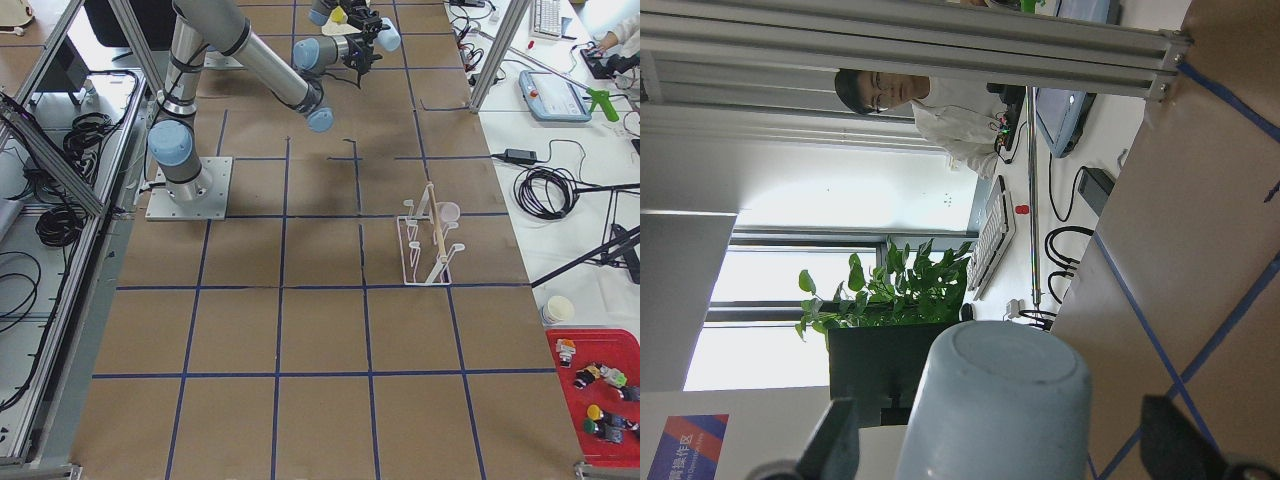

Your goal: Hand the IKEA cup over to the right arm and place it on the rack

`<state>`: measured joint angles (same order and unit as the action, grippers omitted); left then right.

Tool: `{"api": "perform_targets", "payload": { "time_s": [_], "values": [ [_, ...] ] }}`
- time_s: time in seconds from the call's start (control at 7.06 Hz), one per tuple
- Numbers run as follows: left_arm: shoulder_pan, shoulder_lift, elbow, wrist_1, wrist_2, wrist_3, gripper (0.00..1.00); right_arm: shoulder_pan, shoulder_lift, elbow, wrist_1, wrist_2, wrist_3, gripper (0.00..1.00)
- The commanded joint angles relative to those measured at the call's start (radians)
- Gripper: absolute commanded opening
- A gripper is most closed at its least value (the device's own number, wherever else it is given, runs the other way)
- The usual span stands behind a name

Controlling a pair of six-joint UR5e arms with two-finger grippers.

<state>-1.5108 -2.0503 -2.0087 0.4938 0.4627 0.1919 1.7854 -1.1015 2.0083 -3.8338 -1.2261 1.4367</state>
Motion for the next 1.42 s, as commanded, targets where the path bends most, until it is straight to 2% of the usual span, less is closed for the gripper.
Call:
{"api": "perform_targets", "payload": {
  "time_s": [0.0,0.43,1.28],
  "values": [
    [0.000,0.002,0.001,0.002,-0.001,-0.009,0.00,0.008,0.017,-0.020,0.002,-0.009,0.001,1.00],
    [-0.002,0.002,-0.001,0.002,-0.001,-0.012,0.00,0.037,0.066,-0.086,0.003,-0.035,0.002,1.00],
    [-0.002,0.007,0.001,0.003,-0.003,-0.029,0.00,0.051,0.068,-0.094,0.034,-0.049,0.025,1.00]
  ]
}}
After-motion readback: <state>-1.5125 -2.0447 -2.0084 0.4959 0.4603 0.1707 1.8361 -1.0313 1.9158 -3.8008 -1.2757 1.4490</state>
